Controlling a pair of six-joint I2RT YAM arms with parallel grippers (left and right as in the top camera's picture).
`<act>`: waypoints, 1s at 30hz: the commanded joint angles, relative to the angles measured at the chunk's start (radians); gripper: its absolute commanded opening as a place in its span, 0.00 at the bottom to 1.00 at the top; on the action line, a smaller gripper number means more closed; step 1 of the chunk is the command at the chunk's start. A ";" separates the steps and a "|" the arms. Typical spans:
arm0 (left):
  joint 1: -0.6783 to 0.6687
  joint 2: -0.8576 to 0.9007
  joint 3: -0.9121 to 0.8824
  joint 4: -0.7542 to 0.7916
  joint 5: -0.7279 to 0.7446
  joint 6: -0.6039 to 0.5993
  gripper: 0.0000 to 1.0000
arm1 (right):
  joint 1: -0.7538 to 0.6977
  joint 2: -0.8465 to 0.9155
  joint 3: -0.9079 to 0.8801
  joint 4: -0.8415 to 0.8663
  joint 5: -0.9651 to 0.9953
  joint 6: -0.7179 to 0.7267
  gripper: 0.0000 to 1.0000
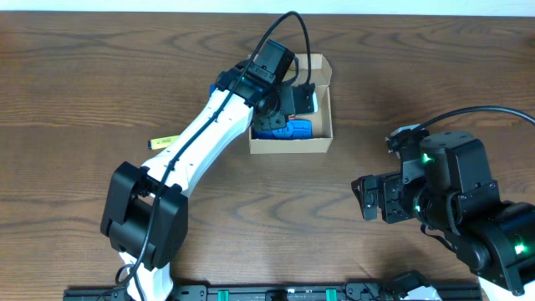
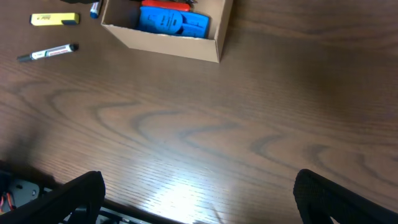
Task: Pack container
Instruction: 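Carry the correction tape with the left gripper and lower it into the box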
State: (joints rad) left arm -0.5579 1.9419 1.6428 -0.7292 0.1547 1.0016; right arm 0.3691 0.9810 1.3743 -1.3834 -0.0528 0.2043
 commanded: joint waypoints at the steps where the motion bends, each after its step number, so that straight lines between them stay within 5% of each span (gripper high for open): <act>1: 0.002 0.040 0.008 -0.005 0.048 0.113 0.17 | 0.010 -0.001 0.001 -0.001 0.003 0.008 0.99; 19: 0.032 0.188 0.008 0.071 0.048 0.129 0.16 | 0.010 -0.001 0.001 -0.001 0.003 0.008 0.99; 22: 0.032 0.188 0.008 0.076 0.048 0.128 0.31 | 0.010 -0.001 0.001 -0.001 0.003 0.008 0.99; 24: 0.032 0.188 0.009 0.077 0.047 0.128 0.52 | 0.010 -0.001 0.001 -0.001 0.003 0.008 0.99; 30: 0.022 0.147 0.019 0.080 0.037 0.094 0.58 | 0.010 -0.001 0.001 -0.001 0.003 0.008 0.99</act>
State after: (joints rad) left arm -0.5312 2.1151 1.6428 -0.6479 0.1841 1.1225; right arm 0.3691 0.9810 1.3743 -1.3834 -0.0525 0.2043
